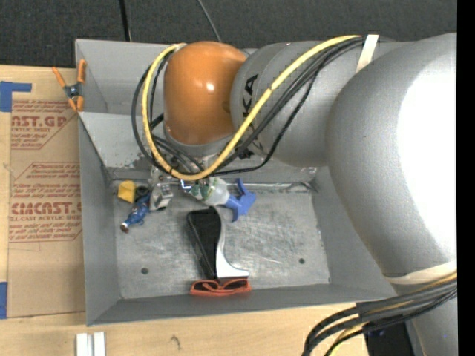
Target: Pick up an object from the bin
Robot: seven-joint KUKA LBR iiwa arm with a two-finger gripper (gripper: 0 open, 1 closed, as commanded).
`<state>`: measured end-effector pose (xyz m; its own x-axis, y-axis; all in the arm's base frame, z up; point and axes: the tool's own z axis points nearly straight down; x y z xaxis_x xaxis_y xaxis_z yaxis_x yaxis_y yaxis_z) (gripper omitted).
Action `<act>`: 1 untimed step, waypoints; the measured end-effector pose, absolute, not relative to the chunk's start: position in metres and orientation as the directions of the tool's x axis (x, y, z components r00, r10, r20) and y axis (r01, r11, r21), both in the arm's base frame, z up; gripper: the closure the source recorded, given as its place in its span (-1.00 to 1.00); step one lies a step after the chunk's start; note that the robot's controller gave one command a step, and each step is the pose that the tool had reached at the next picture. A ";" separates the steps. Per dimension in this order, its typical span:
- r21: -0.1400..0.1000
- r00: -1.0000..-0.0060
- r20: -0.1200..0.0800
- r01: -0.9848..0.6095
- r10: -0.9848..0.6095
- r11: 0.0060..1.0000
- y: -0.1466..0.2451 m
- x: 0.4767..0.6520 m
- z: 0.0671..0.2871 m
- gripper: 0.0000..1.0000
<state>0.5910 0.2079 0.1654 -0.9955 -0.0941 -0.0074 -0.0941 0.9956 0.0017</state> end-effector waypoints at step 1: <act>0.000 -0.994 -0.002 -0.112 -0.112 0.994 0.207 0.567 0.141 1.00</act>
Offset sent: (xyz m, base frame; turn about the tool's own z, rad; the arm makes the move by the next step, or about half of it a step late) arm 0.0029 0.0048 0.0534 -0.0399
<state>0.5670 0.2065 0.1409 -0.9937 -0.1116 -0.0020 -0.1116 0.9938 0.0003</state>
